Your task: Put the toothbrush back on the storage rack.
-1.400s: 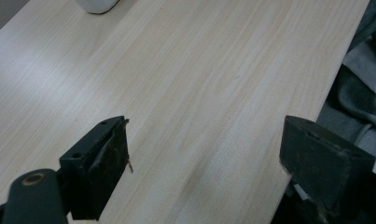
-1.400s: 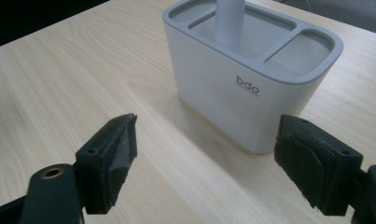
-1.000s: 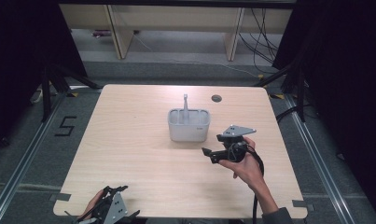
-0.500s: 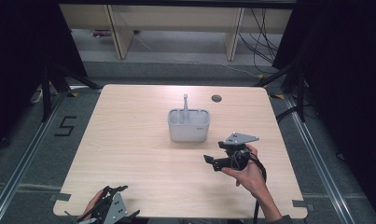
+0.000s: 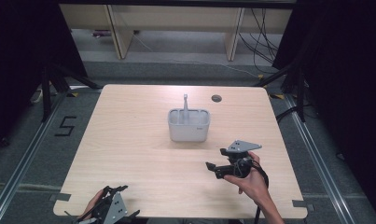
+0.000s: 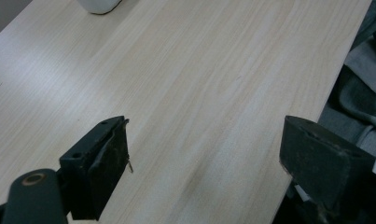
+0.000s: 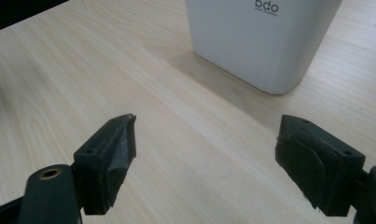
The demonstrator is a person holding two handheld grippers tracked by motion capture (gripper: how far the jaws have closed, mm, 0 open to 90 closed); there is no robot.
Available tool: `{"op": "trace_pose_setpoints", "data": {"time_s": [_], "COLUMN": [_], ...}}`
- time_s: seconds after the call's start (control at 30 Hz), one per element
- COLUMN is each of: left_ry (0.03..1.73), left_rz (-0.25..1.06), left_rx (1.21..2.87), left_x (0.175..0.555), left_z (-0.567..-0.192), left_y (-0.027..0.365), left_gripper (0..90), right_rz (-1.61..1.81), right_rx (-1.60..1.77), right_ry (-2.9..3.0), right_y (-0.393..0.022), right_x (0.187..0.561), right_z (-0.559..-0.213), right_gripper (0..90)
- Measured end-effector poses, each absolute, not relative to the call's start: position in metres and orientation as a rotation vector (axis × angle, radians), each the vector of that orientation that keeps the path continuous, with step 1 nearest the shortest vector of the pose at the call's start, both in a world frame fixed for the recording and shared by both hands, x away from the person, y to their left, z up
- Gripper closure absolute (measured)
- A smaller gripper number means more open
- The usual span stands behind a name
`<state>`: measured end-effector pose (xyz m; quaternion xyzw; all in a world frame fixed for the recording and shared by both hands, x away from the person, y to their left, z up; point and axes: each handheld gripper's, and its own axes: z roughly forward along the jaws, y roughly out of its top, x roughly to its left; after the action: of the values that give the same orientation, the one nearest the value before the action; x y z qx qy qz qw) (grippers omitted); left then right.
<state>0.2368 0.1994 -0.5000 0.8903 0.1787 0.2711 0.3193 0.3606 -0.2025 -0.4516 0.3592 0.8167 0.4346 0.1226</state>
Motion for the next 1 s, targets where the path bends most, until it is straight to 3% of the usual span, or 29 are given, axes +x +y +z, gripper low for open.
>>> {"op": "trace_pose_setpoints", "data": {"time_s": [0.4, 1.0], "left_ry": [0.471, 0.464], "left_rz": [0.716, 0.718], "left_rx": [2.342, 2.339], "left_x": [0.237, 0.237], "left_z": [-0.499, -0.499], "left_y": [0.2, 0.2], "left_gripper": [15.0, 15.0], "right_rz": [1.279, 1.279], "right_rx": [1.034, 1.063], "right_ry": [2.372, 2.379], "right_y": [-0.207, -0.216], "right_x": [0.345, 0.325], "right_z": [-0.463, -0.477], "right_gripper": [16.1, 16.2]}}
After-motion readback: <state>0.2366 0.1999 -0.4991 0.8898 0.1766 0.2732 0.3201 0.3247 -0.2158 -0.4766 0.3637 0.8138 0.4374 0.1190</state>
